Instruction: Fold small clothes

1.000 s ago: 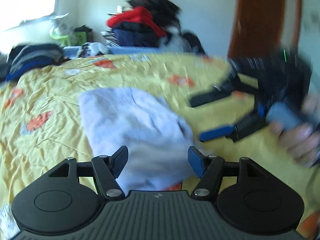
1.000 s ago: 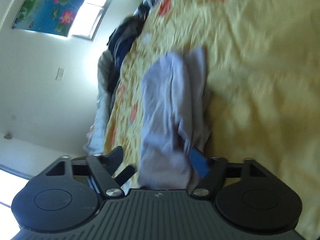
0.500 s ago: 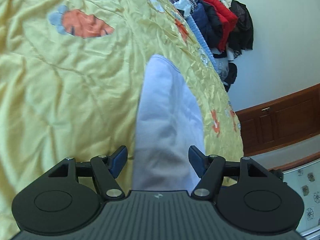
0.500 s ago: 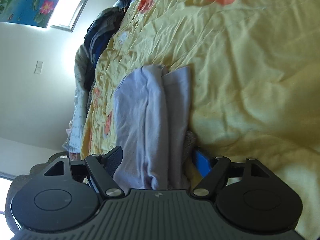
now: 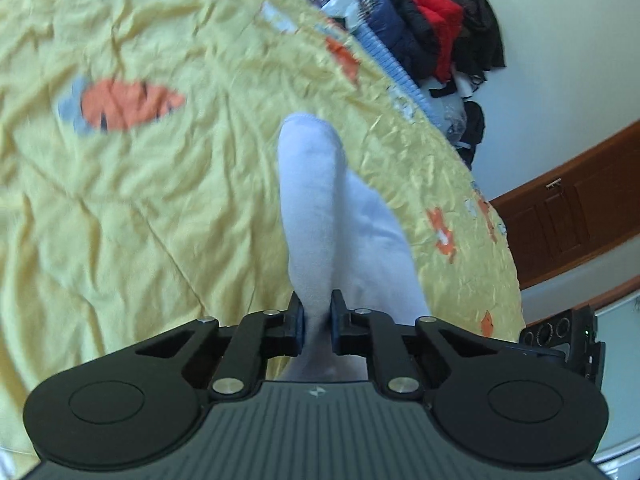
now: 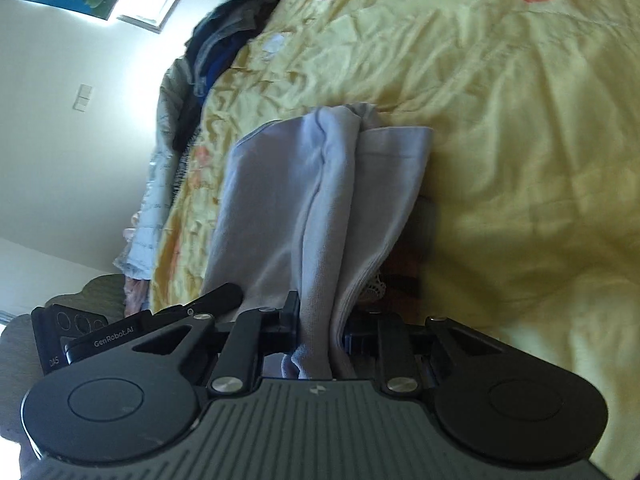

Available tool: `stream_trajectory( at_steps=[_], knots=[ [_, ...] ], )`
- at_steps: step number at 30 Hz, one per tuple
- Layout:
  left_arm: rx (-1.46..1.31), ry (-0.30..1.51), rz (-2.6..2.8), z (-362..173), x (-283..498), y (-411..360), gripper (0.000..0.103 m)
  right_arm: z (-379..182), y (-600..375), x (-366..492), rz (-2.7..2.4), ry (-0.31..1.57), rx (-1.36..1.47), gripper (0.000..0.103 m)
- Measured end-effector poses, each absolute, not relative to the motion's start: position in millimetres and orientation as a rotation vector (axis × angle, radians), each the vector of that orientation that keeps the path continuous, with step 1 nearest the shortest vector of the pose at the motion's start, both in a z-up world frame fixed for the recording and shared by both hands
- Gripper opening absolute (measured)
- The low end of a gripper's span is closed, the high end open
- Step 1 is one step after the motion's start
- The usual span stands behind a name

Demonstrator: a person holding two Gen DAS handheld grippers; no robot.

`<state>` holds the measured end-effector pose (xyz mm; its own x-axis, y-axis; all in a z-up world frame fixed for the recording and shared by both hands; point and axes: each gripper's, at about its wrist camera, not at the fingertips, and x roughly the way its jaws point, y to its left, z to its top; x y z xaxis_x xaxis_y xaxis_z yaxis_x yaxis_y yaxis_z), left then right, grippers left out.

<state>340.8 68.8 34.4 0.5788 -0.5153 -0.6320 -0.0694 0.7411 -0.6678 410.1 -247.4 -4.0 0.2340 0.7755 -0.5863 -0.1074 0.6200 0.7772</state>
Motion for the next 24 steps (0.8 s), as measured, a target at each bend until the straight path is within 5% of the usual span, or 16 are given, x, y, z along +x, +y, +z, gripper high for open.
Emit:
stream_trajectory(
  at_steps=[8,11,15,16,21,22,23,24],
  knots=[
    [-0.701,1.011,-0.196,21,341,109,0.014,-13,-208,414,0.704,1.221,0.663,0.024],
    [-0.787,0.989,-0.201,9,329,119,0.018,-22,-217,411,0.662,1.234,0.736,0.037],
    [-0.800,0.934,-0.201,21,301,127,0.054,-9,-232,391,0.647,1.184,0.737,0.069],
    [-0.792,0.930,-0.205,23,292,128,0.063,-5,-236,384,0.649,1.169,0.734,0.068],
    [-0.710,1.008,-0.307,18,277,104,0.062,-10,-229,361,0.695,1.229,0.725,0.064],
    [-0.683,1.003,-0.308,17,275,100,0.061,-13,-223,358,0.706,1.232,0.700,0.054],
    [-0.654,1.002,-0.300,19,275,96,0.059,-14,-217,354,0.706,1.229,0.653,0.031],
    [-0.637,1.021,-0.291,21,275,95,0.053,-13,-215,353,0.693,1.236,0.606,0.026]
  ],
)
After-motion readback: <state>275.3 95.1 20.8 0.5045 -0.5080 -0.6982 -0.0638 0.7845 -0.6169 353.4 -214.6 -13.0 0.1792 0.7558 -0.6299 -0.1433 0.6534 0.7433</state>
